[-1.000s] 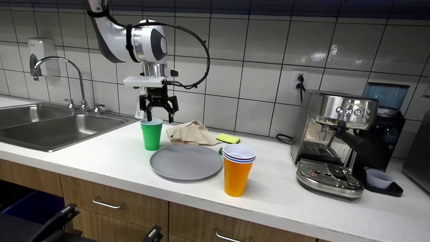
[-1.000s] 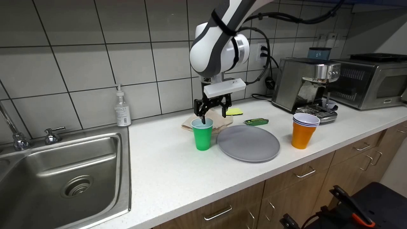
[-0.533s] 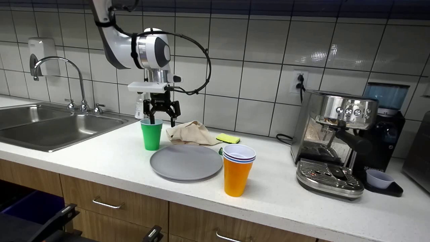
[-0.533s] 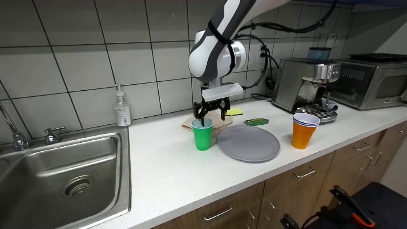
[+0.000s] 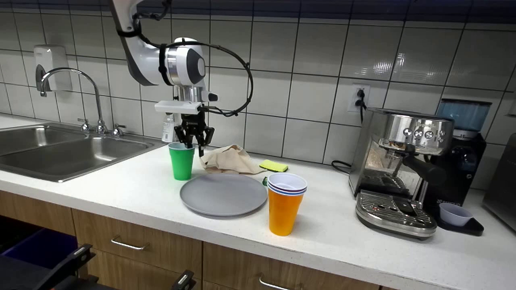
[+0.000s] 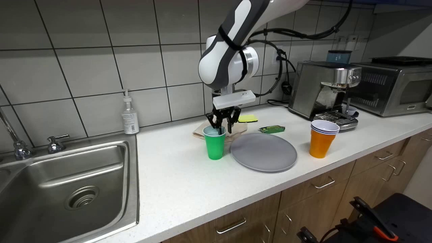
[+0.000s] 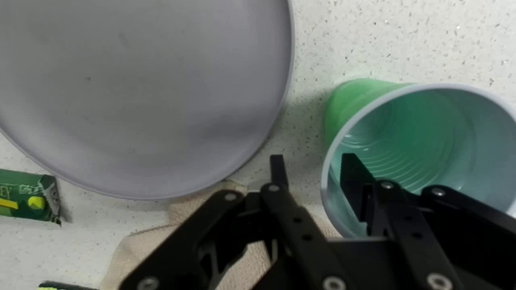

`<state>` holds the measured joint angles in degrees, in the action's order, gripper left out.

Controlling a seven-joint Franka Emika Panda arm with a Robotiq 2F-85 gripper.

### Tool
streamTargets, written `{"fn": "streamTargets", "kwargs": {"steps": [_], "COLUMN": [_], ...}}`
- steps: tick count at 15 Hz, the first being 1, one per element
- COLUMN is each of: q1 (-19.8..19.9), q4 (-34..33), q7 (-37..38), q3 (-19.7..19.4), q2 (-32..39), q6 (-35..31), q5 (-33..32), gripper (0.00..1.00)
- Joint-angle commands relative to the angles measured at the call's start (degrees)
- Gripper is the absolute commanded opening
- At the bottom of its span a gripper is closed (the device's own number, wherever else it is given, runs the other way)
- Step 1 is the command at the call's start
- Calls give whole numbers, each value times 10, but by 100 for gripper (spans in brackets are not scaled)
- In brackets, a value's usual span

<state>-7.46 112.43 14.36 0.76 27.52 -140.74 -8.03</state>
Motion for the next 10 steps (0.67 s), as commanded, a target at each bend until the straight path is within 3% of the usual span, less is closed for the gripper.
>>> {"fn": "streamTargets", "kwargs": {"steps": [1, 3, 10], "q1": [-8, -6, 4], "q4": [-12, -8, 11], "q7": [11, 10, 2], "q3": [-7, -6, -2], "q2": [2, -3, -39], "q6": [6, 6, -4], "q5": [9, 12, 43], "gripper": [11, 0, 1]}}
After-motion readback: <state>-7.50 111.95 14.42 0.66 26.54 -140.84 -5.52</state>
